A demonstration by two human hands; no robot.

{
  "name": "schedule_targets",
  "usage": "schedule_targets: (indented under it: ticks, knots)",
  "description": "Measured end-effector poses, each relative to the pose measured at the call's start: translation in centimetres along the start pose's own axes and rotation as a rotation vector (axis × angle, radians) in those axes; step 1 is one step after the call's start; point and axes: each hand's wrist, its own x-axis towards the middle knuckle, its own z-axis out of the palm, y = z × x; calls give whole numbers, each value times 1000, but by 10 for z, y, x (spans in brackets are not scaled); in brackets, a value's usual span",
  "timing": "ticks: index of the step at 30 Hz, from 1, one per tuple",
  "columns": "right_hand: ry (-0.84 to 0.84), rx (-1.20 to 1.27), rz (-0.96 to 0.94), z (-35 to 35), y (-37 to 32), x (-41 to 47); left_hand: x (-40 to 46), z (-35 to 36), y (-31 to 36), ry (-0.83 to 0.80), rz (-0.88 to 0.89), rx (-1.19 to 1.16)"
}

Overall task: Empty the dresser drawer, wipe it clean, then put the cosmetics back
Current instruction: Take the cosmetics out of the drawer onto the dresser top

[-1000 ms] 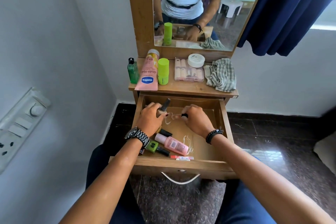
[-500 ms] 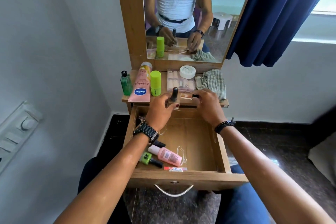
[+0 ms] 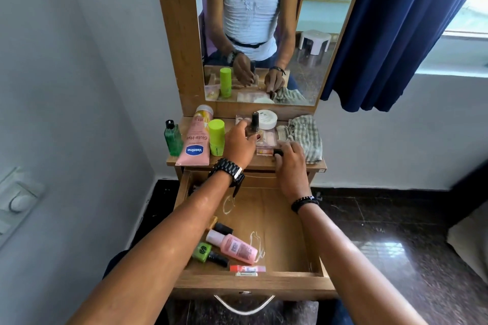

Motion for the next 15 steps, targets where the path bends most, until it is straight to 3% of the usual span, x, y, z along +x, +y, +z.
schedule_targets:
  ticks: [15]
  knots:
    - [160,147,87,16,8,-16,50,39,-3,-8,13,32]
